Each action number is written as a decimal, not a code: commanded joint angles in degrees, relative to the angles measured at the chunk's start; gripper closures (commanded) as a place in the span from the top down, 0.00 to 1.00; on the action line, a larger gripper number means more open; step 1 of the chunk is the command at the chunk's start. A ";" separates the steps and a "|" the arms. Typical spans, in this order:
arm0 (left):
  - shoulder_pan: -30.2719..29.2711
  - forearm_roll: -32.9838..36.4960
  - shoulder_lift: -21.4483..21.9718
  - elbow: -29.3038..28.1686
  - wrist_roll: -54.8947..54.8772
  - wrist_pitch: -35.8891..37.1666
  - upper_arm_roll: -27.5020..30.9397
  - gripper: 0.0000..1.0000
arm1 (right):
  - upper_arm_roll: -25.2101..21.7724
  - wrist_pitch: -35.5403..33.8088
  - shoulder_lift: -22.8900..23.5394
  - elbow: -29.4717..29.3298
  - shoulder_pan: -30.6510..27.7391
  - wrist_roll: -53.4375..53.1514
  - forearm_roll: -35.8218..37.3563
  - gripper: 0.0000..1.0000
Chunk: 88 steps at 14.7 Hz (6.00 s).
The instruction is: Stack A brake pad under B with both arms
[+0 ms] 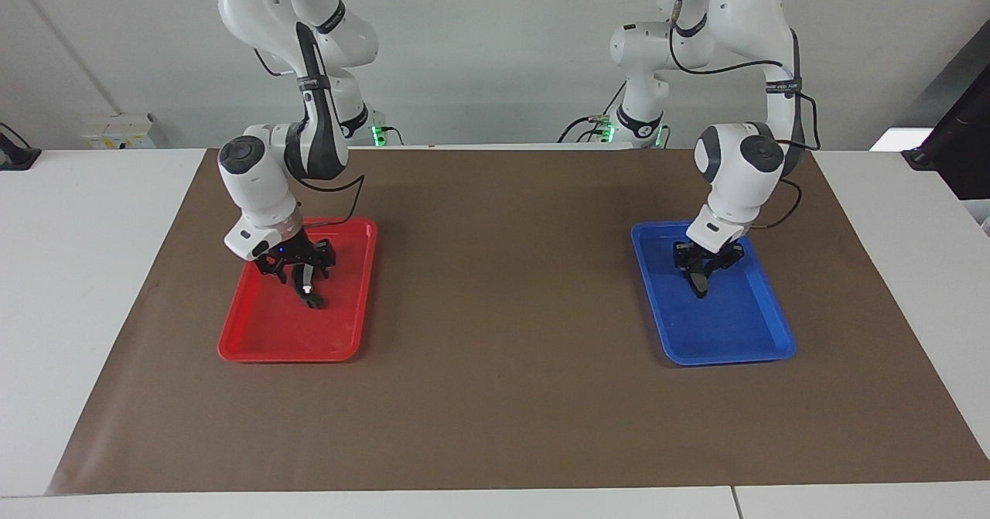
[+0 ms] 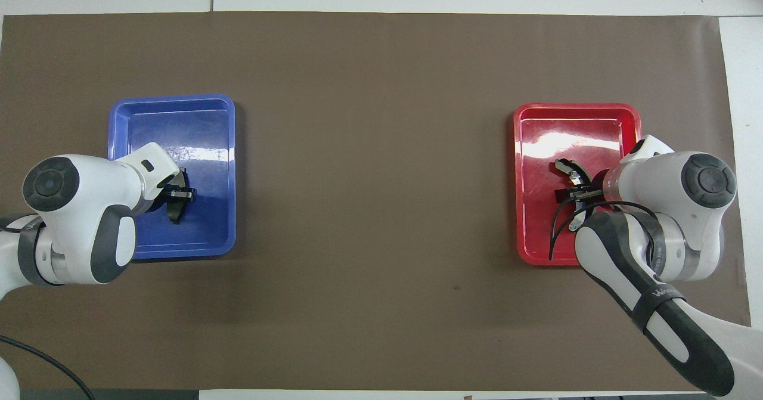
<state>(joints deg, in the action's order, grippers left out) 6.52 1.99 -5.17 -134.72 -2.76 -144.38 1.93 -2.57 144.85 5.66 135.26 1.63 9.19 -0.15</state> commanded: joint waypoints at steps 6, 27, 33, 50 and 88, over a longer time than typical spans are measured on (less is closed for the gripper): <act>4.10 1.09 1.48 9.98 4.23 15.67 0.53 0.02 | 0.38 -0.70 -0.12 -0.25 -1.19 2.94 -1.26 0.00; 36.29 0.30 -16.02 25.39 37.22 8.14 0.53 0.94 | 8.29 -33.05 -3.82 -22.58 2.83 -15.77 -1.17 0.00; 24.98 0.30 -3.55 21.61 25.65 22.00 0.88 0.98 | 8.37 -31.64 2.85 -28.89 11.36 -23.95 -1.26 0.00; -3.43 0.39 8.33 34.59 -6.72 48.81 1.14 0.98 | 8.37 -16.19 22.38 -39.64 29.22 -43.91 2.43 0.00; -4.41 0.47 6.58 40.15 -6.12 54.30 1.14 0.99 | 7.23 -31.27 4.11 -36.55 10.53 -38.49 4.62 1.00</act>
<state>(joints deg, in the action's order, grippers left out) 2.39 1.98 0.33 -93.06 -8.91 -88.71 3.61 3.76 116.96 13.22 97.48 16.10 -32.61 2.95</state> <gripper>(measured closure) 0.009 0.000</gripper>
